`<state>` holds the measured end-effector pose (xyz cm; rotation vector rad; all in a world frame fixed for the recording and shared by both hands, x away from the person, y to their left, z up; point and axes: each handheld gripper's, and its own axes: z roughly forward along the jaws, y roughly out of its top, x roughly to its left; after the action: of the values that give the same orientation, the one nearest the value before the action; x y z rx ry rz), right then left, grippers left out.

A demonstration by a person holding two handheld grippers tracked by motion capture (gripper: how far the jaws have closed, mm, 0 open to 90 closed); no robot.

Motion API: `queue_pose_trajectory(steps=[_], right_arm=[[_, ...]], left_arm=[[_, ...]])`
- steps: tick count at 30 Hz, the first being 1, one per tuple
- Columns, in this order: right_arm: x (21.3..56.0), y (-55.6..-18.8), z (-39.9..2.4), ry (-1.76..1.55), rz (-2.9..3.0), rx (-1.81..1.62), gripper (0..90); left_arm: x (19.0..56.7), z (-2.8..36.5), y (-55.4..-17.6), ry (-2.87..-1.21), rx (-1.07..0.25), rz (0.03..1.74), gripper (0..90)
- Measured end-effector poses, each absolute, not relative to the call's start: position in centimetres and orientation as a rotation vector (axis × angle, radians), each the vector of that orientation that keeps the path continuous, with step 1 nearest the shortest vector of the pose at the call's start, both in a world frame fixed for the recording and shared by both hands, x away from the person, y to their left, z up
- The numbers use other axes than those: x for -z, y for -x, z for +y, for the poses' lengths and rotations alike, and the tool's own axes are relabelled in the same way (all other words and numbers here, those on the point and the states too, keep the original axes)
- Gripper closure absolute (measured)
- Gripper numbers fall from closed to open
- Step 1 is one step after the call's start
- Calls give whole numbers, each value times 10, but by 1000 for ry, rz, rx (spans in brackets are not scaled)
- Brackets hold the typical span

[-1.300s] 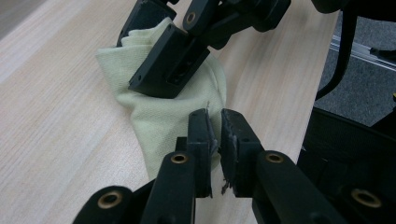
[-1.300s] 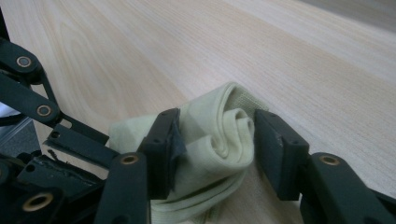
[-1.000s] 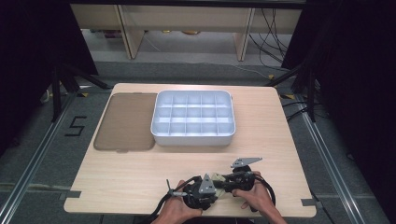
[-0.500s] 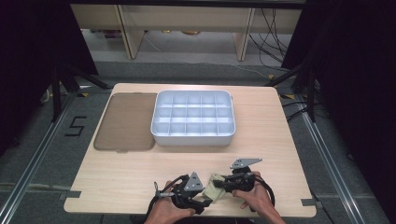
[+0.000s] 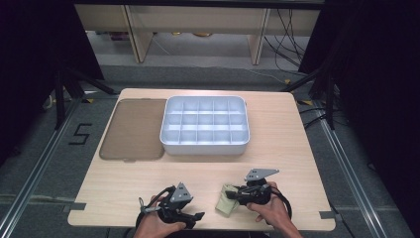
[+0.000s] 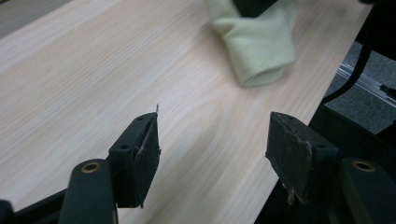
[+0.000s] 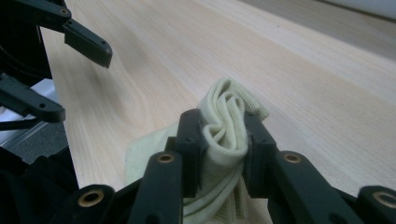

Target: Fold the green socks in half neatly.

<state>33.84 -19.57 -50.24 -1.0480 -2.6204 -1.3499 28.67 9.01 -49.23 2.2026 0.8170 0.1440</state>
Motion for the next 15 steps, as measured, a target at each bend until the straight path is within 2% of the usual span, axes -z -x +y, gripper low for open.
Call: queue_pose_trajectory(steps=[6,15], right_arm=[[495,-334,-196,1050,-2638,1378,729],[483,-334,-203,1045,-2710,1423,730]], left_arm=[[499,104,-289,-2257,-170,876,297],[500,114,-293,-2216,-236,952,263]])
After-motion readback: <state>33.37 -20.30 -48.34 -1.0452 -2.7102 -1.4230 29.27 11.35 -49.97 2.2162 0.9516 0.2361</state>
